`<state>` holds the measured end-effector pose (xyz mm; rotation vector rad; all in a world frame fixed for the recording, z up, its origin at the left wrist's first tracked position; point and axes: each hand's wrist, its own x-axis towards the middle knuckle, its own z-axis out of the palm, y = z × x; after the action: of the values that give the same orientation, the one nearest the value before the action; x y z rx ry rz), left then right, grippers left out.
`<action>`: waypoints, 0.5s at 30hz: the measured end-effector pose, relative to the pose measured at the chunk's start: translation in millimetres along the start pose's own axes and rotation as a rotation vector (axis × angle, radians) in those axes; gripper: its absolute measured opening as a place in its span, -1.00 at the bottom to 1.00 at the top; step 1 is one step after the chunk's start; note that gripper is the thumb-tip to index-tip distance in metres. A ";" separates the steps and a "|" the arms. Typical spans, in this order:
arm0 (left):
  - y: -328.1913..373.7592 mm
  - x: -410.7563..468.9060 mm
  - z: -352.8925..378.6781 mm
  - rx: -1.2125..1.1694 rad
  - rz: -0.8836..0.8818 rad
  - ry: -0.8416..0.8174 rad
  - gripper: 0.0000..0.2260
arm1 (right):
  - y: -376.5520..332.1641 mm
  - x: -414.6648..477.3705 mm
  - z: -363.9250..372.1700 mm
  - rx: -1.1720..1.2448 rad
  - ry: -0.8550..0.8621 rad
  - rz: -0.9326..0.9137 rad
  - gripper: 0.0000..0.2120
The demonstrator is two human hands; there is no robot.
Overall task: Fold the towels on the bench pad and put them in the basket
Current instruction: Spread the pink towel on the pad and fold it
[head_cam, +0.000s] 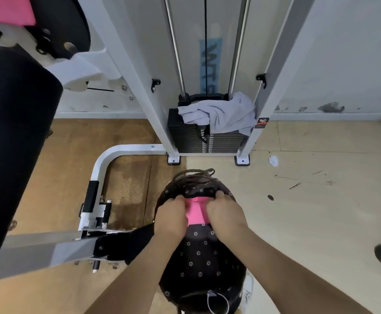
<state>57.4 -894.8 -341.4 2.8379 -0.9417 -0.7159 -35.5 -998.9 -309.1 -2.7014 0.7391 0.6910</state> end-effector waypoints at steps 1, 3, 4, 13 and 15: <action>0.7 4.3 2.1 0.027 0.006 -0.013 -0.77 | 0.8 4.2 2.1 -0.002 -0.004 0.000 -0.64; 1.0 12.5 4.6 0.060 -0.012 -0.029 -0.77 | 1.4 6.7 8.5 0.018 -0.001 -0.020 -0.59; 0.3 15.7 6.0 0.059 -0.031 -0.032 -0.77 | 1.9 4.9 12.7 0.034 0.050 -0.055 -0.56; 2.5 16.7 8.2 -0.022 -0.061 0.008 -0.76 | -8.9 -0.9 39.5 0.617 0.106 0.078 -0.55; 0.8 6.2 8.1 -0.073 0.013 0.124 -0.67 | -8.0 10.4 40.8 0.626 0.021 0.132 -0.45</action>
<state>57.7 -898.3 -350.9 2.7731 -0.8952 -0.5534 -38.7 -981.9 -348.3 -2.1059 0.9556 0.3713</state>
